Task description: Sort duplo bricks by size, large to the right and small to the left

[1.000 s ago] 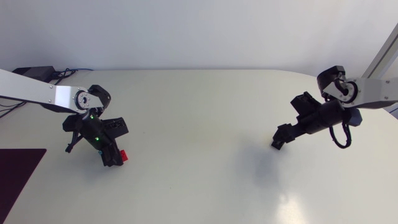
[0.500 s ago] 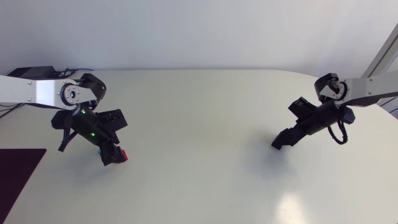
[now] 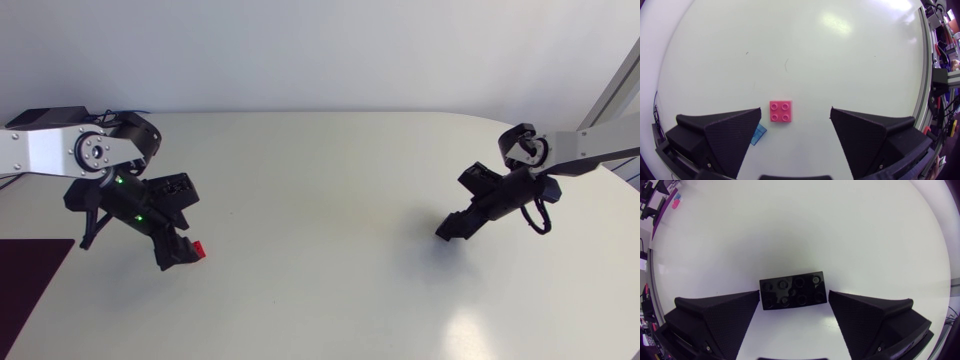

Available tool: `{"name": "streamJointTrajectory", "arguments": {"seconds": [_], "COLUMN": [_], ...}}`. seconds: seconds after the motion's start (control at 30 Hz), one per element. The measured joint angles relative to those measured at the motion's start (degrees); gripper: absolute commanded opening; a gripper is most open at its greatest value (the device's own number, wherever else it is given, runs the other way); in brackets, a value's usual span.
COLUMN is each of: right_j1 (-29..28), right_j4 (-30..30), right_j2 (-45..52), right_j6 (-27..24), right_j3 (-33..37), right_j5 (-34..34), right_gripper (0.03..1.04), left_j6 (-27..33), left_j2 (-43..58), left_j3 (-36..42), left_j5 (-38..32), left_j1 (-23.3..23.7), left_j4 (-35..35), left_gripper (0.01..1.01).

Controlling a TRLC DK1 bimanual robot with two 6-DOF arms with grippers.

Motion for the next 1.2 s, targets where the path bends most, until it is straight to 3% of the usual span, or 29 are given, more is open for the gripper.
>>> {"name": "streamJointTrajectory", "arguments": {"seconds": [0.23,0.3,0.5,0.83,0.87,0.9,0.97,1.2], "right_j1": [0.22,0.22,-0.44,-6.45,-6.82,-7.19,-7.58,-7.82], "right_j4": [1.55,2.69,5.51,7.85,8.17,8.37,8.46,5.07], "right_j2": [-0.07,-0.57,-5.18,-14.21,-14.67,-15.15,-15.74,-20.00], "right_j6": [-0.02,-0.15,-0.15,-1.70,-1.86,-2.03,-2.08,-1.81], "right_j3": [-0.39,-1.38,-7.89,-19.28,-19.93,-20.52,-21.16,-21.77], "right_j5": [0.26,0.42,1.53,2.78,2.78,2.78,2.78,2.51], "right_gripper": [0.49,0.42,0.41,0.42,0.45,0.60,1.02,1.00], "left_j6": [-0.02,-0.24,-0.66,-0.66,-0.61,-0.61,-0.61,-1.05], "left_j2": [-0.87,-1.25,-2.82,-4.52,-4.68,-4.90,-5.09,-1.95], "left_j3": [-0.52,-0.57,-0.59,-3.48,-3.74,-4.04,-4.66,-5.79], "left_j5": [0.07,0.09,0.09,1.05,1.25,1.38,1.57,2.71], "left_j1": [0.00,0.00,0.00,0.61,1.03,1.62,2.60,3.02], "left_j4": [-0.02,-0.02,-0.04,-0.35,-0.44,-0.42,-0.15,5.64], "left_gripper": [0.962,0.962,0.962,0.962,0.962,0.962,0.962,0.962]}}
